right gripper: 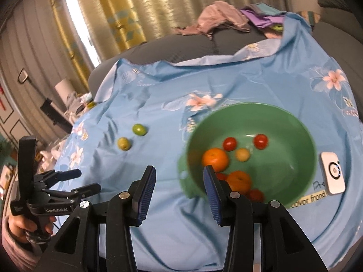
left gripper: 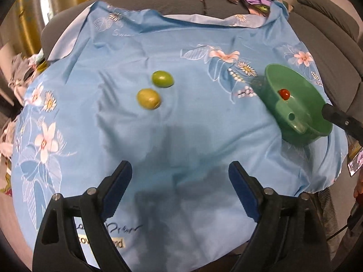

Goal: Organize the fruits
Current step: 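Move both open tools back toward the two plums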

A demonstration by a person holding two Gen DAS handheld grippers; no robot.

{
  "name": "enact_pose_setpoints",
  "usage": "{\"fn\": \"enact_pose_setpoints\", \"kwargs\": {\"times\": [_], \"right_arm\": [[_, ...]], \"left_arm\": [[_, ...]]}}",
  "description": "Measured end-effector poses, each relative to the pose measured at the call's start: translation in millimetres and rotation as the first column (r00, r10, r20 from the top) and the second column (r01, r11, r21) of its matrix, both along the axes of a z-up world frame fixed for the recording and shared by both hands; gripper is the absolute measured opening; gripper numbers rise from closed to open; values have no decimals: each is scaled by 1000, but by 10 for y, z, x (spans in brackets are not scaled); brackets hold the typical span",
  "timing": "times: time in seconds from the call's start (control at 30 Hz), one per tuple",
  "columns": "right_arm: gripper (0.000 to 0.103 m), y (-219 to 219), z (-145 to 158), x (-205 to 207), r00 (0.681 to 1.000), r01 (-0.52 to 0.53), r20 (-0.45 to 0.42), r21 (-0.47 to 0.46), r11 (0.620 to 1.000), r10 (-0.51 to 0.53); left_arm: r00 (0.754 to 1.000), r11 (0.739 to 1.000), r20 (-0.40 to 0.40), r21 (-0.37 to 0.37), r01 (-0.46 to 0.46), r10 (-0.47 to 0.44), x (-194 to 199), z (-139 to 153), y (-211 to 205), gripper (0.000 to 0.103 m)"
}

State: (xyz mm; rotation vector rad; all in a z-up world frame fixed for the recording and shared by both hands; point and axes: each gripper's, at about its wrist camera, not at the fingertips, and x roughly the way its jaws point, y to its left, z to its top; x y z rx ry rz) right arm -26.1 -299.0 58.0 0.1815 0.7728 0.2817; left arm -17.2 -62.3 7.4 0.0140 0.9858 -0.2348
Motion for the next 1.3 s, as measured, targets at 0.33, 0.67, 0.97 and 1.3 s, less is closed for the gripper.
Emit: {"fn": "enact_pose_setpoints", "kwargs": {"times": [0.33,0.67,0.97,1.3], "right_arm": [[44,573,-47,136,994,-104,-34,-64,993,102],[44,893,-146,326,986,-159,-70,-84,984,154],[44,1046,-226,595,982,-171,-98,-86,982,162],[44,1161,-301,1002,978,-188,-103,-61,980,181]], "left_arm": [[999,999,-16,-30,-36,36,-63,-135,401,87],[1000,998,4,-61,-10,11,40,-179,567,87],[1000,999,20,-50,23,-22,315,-185,575,87],[1000,1000,25,-22,10,-9,772,-187,569,87]]}}
